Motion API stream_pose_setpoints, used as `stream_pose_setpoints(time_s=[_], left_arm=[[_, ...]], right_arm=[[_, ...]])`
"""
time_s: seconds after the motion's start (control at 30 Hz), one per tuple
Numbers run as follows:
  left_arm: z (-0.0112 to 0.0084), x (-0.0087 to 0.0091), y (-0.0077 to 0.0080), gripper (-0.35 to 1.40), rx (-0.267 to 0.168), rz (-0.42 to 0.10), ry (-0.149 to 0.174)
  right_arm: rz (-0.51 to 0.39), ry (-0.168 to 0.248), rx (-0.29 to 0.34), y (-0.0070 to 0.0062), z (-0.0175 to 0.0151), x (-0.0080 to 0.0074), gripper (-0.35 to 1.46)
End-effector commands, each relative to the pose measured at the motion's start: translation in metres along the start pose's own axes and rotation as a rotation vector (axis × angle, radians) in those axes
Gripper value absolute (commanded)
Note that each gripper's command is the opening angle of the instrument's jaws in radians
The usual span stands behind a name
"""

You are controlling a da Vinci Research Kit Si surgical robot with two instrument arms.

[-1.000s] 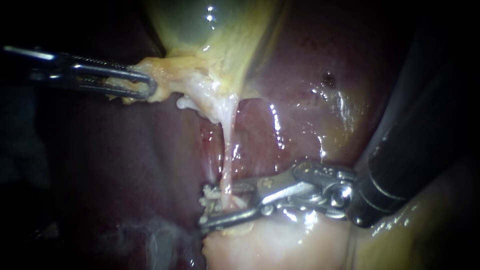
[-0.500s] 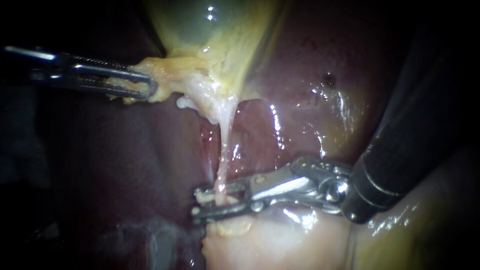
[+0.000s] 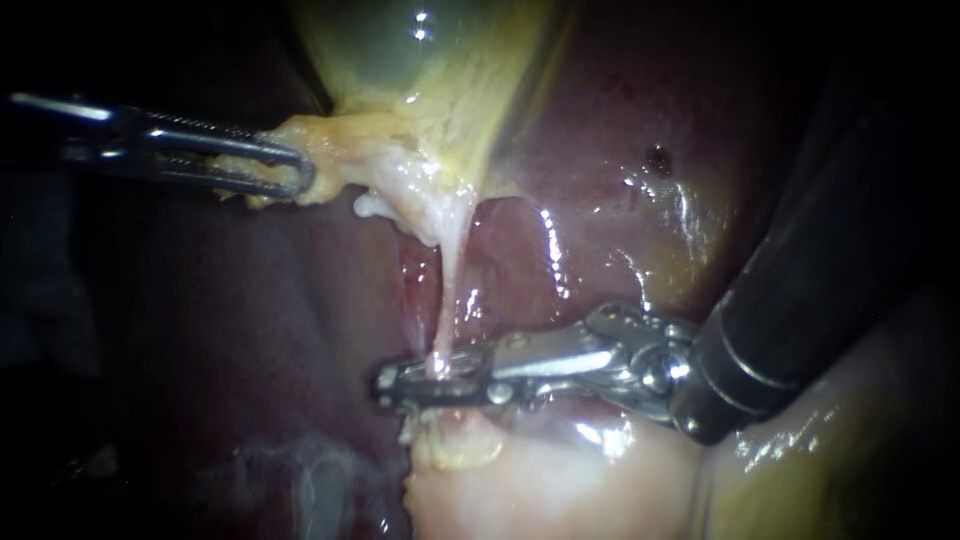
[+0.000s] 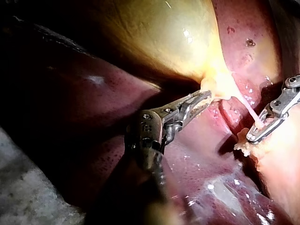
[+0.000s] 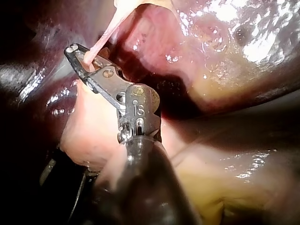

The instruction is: Clipping first clip right tube

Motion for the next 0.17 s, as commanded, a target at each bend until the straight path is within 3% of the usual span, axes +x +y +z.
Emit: stream_pose_setpoints(time_s=[0.03,0.17], left_arm=[[0.0000,0.0000,0.0000,-0.35,0.000,0.000,0.000],[0.0000,0.0000,0.0000,-0.35,0.000,0.000,0.000]], right_arm=[[0.000,0.000,-0.001,0.0000,0.0000,0.0000,-0.35],[0.000,0.000,-0.001,0.0000,0.0000,0.0000,-0.35]])
